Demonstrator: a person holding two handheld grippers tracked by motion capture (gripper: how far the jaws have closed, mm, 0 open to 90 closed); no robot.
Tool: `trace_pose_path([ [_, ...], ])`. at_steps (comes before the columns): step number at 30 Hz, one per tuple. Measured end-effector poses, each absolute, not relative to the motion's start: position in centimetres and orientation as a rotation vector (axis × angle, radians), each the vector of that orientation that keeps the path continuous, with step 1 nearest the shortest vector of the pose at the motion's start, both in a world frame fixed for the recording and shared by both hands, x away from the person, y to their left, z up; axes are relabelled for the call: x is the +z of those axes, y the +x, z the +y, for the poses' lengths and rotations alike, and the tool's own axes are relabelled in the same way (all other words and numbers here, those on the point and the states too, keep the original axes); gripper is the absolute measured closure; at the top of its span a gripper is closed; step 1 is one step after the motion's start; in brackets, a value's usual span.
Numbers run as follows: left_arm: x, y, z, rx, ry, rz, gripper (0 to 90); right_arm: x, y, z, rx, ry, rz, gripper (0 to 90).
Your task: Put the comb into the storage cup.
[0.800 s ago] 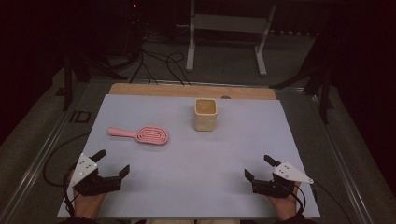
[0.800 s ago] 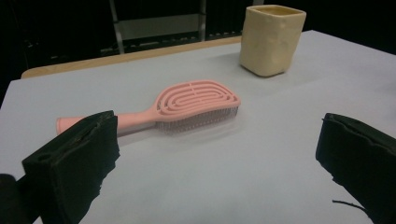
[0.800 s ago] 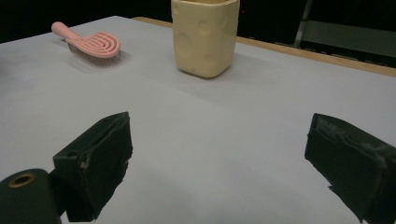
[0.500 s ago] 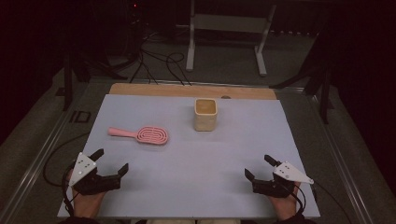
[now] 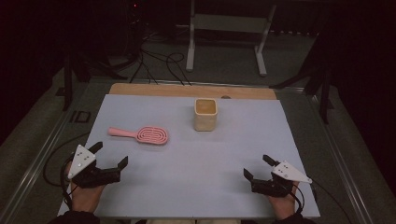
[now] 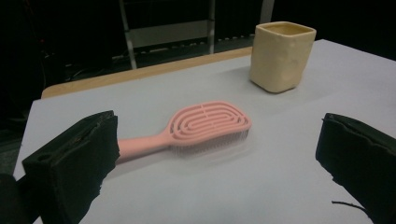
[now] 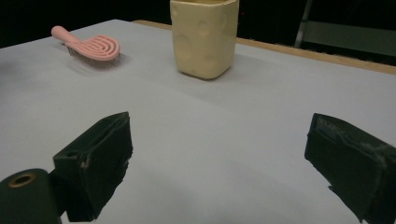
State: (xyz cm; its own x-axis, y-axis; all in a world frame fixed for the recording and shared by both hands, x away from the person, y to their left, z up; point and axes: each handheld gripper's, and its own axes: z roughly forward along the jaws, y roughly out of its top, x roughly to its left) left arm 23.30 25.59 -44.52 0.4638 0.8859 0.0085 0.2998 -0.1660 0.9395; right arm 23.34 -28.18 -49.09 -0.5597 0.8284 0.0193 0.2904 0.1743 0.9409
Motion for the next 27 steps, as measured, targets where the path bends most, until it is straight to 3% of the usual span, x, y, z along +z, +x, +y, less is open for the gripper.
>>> trace_pose_path([
  [27,-41.1,28.1,24.3,0.752,1.780,0.977,0.2,-49.1,23.4,-28.2,1.378,1.065,1.948,7.4],
])
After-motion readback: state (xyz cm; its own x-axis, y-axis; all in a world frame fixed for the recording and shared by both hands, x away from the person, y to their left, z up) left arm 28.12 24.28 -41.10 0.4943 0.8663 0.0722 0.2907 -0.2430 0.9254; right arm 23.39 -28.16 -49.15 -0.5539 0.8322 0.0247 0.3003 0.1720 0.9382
